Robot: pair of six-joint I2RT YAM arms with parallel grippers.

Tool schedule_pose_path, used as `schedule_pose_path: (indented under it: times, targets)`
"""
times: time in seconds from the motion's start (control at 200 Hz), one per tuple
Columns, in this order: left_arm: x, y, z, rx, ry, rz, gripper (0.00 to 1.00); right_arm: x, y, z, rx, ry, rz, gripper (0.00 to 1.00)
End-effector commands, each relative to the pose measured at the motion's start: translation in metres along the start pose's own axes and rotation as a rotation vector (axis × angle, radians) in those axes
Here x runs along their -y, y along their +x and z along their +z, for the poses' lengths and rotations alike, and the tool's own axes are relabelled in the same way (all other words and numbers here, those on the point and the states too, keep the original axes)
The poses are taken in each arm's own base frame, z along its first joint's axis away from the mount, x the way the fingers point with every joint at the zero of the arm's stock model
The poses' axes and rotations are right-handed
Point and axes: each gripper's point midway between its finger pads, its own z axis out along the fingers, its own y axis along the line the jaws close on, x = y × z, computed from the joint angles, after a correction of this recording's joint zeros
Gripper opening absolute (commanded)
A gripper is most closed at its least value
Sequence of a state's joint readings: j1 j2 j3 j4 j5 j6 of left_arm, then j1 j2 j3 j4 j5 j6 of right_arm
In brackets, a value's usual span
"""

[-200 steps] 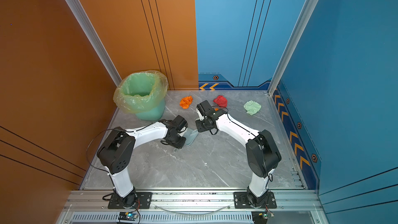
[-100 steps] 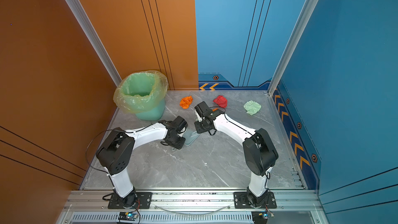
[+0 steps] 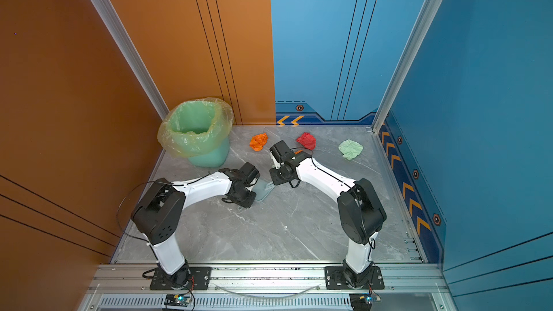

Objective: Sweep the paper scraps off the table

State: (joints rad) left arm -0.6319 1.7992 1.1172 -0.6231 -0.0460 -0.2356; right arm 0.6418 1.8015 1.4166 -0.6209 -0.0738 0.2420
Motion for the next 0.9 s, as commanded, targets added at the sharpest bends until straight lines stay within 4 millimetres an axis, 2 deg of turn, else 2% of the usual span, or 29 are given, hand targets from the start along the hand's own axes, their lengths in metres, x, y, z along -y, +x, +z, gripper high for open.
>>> schedule_pose_path:
  times: [0.0, 0.456, 0.626, 0.651, 0.896]
  targets:
    - [-0.011, 0.021, 0.004, -0.057, -0.073, 0.004, 0.29, 0.004, 0.007, 0.002, -0.035, 0.032, -0.009, 0.00]
    - [-0.010, 0.017, 0.003, -0.021, -0.103, 0.023, 0.38, 0.006, 0.014, 0.009, -0.064, 0.038, -0.001, 0.00]
    - [-0.003, 0.010, 0.006, 0.034, -0.060, 0.011, 0.38, 0.005, 0.016, 0.012, -0.074, 0.034, 0.003, 0.00]
    - [-0.005, 0.020, 0.012, 0.014, -0.062, 0.009, 0.38, 0.005, 0.017, 0.012, -0.076, 0.035, 0.004, 0.00]
    - [-0.001, 0.022, 0.021, 0.060, -0.024, -0.009, 0.38, 0.006, 0.018, 0.013, -0.081, 0.036, 0.009, 0.00]
